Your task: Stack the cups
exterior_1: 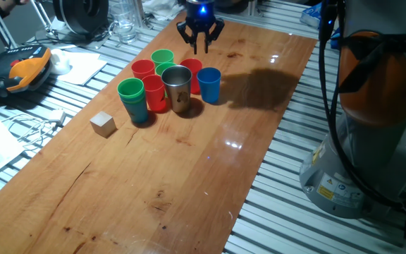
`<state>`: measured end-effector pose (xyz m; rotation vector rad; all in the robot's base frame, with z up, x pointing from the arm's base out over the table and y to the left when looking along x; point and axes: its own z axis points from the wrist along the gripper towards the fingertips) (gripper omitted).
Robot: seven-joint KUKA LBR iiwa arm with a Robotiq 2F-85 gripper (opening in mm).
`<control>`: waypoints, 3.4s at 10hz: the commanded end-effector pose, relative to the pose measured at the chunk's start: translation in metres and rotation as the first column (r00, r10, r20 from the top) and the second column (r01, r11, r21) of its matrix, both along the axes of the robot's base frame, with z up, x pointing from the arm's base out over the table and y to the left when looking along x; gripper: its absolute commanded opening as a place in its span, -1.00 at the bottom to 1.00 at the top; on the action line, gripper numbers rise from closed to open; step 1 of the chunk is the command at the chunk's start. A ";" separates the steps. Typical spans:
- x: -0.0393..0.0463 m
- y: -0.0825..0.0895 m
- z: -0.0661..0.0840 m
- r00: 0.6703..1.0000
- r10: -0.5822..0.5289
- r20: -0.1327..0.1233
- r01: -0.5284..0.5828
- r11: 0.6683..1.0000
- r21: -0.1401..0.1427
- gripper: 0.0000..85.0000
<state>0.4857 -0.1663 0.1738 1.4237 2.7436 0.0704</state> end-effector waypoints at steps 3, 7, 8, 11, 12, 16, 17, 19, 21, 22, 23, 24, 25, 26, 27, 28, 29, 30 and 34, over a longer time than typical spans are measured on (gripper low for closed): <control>-0.0018 -0.007 -0.004 0.956 -0.294 0.003 0.294 0.955 0.038 -0.20; -0.0017 -0.008 -0.005 0.878 -0.477 0.030 0.476 0.878 0.043 -0.20; -0.0017 -0.008 -0.005 0.856 -0.516 0.031 0.514 0.857 0.041 -0.20; -0.0008 -0.007 -0.006 0.814 -0.580 0.027 0.580 0.814 0.036 -0.20; 0.0004 -0.007 -0.007 0.802 -0.596 0.029 0.596 0.803 0.032 -0.20; 0.0043 -0.005 -0.011 0.770 -0.638 0.000 0.638 0.770 0.011 0.20; 0.0047 -0.004 -0.012 0.766 -0.643 -0.004 0.643 0.766 0.004 0.20; 0.0045 -0.002 -0.018 0.760 -0.650 0.000 0.650 0.760 -0.004 0.20; 0.0009 0.002 -0.029 0.760 -0.650 0.009 0.650 0.760 -0.009 0.20; -0.0017 0.002 -0.033 0.761 -0.648 0.010 0.648 0.761 -0.006 0.20; -0.0030 0.003 -0.036 0.761 -0.648 0.012 0.648 0.761 -0.004 0.20; -0.0033 0.004 -0.039 0.759 -0.650 0.016 0.651 0.759 0.000 0.20; -0.0028 0.004 -0.043 0.756 -0.654 0.020 0.654 0.757 0.002 0.20; -0.0019 0.005 -0.048 0.754 -0.656 0.027 0.656 0.755 0.004 0.20; -0.0009 0.004 -0.051 0.755 -0.654 0.032 0.655 0.756 0.007 0.20; -0.0001 0.003 -0.053 0.755 -0.654 0.034 0.654 0.756 0.010 0.20; 0.0005 0.003 -0.055 0.755 -0.654 0.033 0.654 0.756 0.013 0.20; 0.0006 0.003 -0.057 0.753 -0.657 0.032 0.657 0.754 0.017 0.20; -0.0006 0.004 -0.061 0.750 -0.660 0.033 0.660 0.751 0.022 0.20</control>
